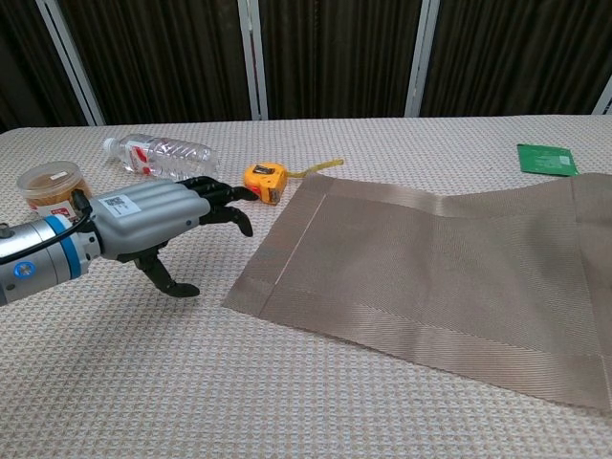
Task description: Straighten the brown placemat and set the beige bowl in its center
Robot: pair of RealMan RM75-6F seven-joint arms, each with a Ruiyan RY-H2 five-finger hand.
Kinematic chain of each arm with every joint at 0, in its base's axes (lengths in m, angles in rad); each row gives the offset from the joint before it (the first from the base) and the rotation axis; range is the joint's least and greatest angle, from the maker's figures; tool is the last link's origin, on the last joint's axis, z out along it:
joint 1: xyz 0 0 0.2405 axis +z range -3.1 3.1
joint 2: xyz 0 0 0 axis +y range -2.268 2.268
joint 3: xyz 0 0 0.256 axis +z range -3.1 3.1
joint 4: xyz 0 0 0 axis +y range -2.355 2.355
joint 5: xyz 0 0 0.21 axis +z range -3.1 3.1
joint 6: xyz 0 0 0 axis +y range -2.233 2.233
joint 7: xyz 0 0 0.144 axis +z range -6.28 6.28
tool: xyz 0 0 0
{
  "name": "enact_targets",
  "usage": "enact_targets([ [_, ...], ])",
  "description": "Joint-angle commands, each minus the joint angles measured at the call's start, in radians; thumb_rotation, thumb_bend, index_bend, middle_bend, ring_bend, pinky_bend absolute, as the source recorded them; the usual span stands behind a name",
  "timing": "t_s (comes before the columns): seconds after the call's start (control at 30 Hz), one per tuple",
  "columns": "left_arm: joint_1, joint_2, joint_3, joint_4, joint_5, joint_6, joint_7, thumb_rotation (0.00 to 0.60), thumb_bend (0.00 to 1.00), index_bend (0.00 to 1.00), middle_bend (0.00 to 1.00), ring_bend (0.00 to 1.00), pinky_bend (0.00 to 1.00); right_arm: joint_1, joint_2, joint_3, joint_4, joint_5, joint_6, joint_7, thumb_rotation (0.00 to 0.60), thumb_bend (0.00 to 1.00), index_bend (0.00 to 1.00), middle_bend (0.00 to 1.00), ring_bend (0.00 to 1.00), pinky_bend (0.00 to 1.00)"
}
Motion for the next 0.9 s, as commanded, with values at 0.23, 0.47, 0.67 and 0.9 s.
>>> enact_targets([
  [0.23,-0.014,-0.051,0.028,0.066,0.004,0.015,-0.033,0.6,0.25,0.24,0.0,0.0,0.0,-0.011,0.003,0.012,0.002,-0.007,0.003,0.008,0.6,0.01,0.0,0.0,0.0,0.0],
  [0.47,-0.027,-0.087,0.038,0.093,0.0,0.009,-0.038,0.6,0.26,0.24,0.0,0.0,0.0,-0.017,0.007,0.021,0.001,-0.008,0.005,0.017,0.6,0.01,0.0,0.0,0.0,0.0],
  [0.67,-0.042,-0.115,0.041,0.117,-0.01,-0.007,-0.029,0.6,0.28,0.24,0.0,0.0,0.0,-0.021,0.009,0.027,0.001,-0.013,0.006,0.021,0.6,0.01,0.0,0.0,0.0,0.0],
  [0.9,-0.055,-0.136,0.044,0.127,-0.018,-0.019,-0.018,0.6,0.44,0.27,0.0,0.0,0.0,-0.025,0.013,0.033,0.0,-0.017,0.005,0.03,0.6,0.01,0.0,0.0,0.0,0.0],
])
